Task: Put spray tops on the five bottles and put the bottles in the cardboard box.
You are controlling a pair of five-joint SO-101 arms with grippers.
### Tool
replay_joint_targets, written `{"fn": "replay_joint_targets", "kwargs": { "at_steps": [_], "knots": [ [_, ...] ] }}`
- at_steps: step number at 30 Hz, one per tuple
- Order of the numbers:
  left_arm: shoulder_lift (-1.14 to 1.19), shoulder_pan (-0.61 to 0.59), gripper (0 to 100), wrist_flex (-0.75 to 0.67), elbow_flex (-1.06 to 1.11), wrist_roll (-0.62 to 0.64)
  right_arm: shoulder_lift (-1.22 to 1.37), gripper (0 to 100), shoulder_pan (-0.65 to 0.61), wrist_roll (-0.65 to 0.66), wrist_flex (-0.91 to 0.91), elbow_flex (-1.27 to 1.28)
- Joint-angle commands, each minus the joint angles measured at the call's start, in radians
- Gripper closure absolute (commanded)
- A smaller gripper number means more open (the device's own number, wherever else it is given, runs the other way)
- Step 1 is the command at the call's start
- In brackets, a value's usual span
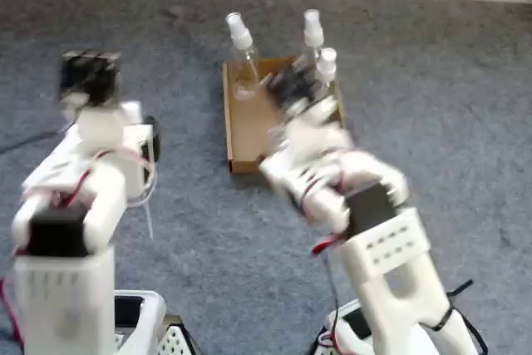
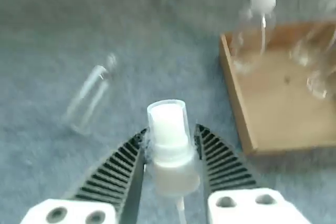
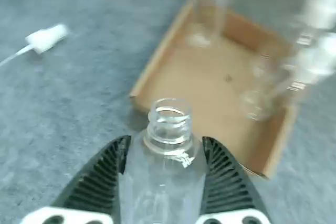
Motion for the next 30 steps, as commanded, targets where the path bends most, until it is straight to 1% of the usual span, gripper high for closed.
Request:
{"fn": "replay_joint_targets", "kwargs": {
  "at_steps": [1,2,4,8,11,13,16,18,23,30],
  "knots": [
    [-0.202,-0.061,100,-0.057,-0.031,0.061,-0.067,99.5,-0.148,0.000,-0.209,0.183],
    [-0.229,-0.074,100,-0.080,-0.041,0.074,-0.067,99.5,-0.173,0.002,-0.246,0.229],
    [-0.274,-0.088,100,-0.112,-0.067,0.101,-0.067,99.5,-0.209,0.002,-0.265,0.289],
    [-0.320,-0.082,100,-0.127,-0.097,0.199,-0.076,99.5,-0.246,0.002,-0.291,0.321],
    [-0.334,-0.081,100,-0.126,-0.082,0.292,-0.077,99.5,-0.289,-0.008,-0.450,0.334],
    [-0.340,-0.081,100,-0.135,-0.054,0.336,-0.077,99.5,-0.321,-0.008,-0.547,0.403],
    [-0.357,-0.073,100,-0.175,-0.013,0.347,-0.077,99.5,-0.363,-0.008,-0.722,0.521],
    [-0.364,-0.058,100,-0.196,0.010,0.342,-0.077,99.5,-0.381,-0.006,-0.803,0.581],
    [-0.364,-0.051,100,-0.209,0.079,0.342,-0.077,99.5,-0.381,-0.006,-0.817,0.621],
    [-0.366,-0.047,100,-0.315,0.222,0.342,-0.077,99.5,-0.386,-0.006,-0.817,0.622]
  ]
}}
